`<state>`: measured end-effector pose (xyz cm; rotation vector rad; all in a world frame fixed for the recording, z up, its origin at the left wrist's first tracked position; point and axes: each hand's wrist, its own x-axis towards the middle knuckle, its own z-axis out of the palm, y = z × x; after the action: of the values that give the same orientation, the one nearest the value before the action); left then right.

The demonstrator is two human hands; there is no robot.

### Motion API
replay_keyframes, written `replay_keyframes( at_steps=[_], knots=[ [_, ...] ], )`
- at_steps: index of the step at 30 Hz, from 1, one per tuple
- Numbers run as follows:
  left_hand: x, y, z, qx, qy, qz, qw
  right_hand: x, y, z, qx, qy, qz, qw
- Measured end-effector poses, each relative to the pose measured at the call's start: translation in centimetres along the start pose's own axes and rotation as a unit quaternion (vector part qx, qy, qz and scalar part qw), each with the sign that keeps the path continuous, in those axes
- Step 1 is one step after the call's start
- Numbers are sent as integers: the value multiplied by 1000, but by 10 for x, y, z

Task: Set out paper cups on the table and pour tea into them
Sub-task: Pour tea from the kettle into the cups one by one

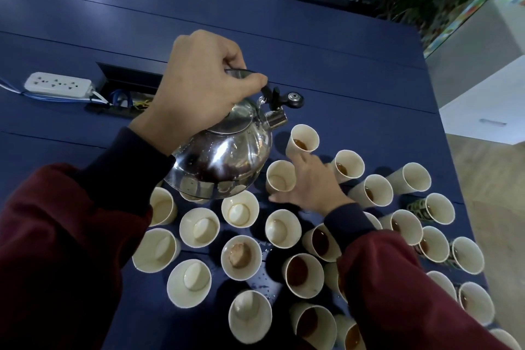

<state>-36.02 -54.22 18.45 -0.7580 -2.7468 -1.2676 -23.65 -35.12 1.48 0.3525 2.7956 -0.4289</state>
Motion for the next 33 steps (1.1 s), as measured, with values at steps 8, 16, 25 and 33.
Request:
replay_keyframes(
  at_steps=[8, 16, 25, 33],
  knots=[
    [-13, 2, -11, 6, 2, 7, 1000, -2, -11, 8, 55, 59, -10, 997],
    [-28, 7, -19, 21, -20, 17, 999, -19, -25, -2, 407, 159, 3, 899],
    [-48, 18, -18, 89, -41, 57, 994, -36, -42, -6, 403, 181, -37, 897],
    [-57, 19, -14, 116, -45, 69, 990, -49, -47, -4, 410, 171, -58, 894]
  ],
)
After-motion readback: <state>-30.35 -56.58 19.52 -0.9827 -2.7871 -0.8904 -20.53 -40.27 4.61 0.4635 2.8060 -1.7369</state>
